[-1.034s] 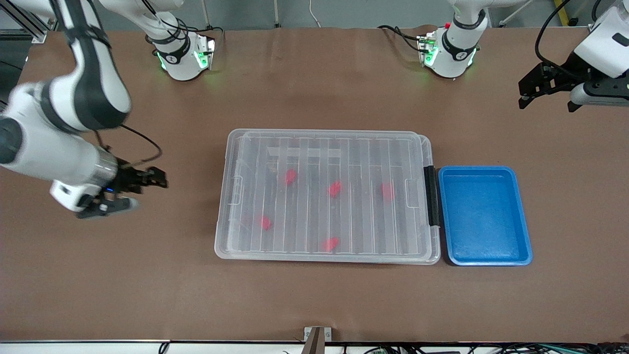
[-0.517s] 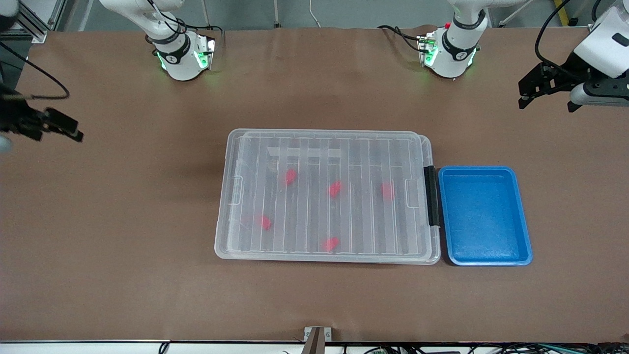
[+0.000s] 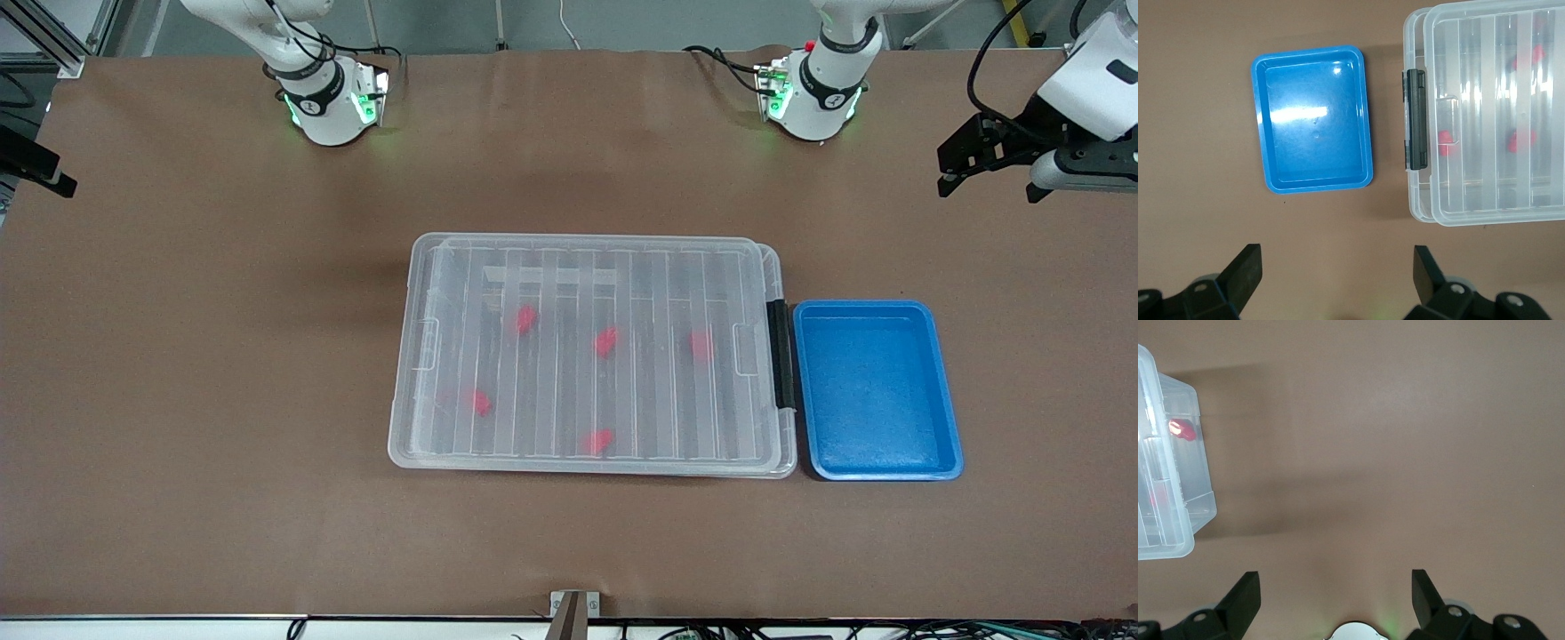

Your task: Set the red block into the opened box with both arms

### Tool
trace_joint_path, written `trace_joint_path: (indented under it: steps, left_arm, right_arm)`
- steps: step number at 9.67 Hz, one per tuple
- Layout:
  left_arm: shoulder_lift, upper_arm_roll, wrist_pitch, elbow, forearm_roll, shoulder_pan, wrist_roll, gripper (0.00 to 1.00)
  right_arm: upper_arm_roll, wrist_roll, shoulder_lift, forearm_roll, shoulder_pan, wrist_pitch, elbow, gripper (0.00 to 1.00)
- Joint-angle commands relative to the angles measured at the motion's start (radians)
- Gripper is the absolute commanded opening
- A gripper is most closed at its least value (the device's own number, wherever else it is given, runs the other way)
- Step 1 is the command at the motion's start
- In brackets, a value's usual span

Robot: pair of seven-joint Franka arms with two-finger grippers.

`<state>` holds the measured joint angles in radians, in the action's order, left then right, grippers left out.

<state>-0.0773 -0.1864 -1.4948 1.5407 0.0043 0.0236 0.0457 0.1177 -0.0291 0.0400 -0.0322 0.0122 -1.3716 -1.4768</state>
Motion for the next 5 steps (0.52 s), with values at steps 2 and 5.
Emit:
trace_joint_path:
  steps: [2, 5]
  left_arm:
    - [0.004, -0.001, -0.007, 0.027, 0.014, -0.008, 0.006, 1.00]
    - [0.022, 0.007, -0.005, -0.002, 0.008, -0.001, -0.010, 1.00]
  right_arm:
    - [-0.020, -0.011, -0.003, 0.020, 0.009, 0.000, 0.006, 1.00]
    - [-0.020, -0.015, -0.003, 0.020, 0.009, -0.033, 0.000, 1.00]
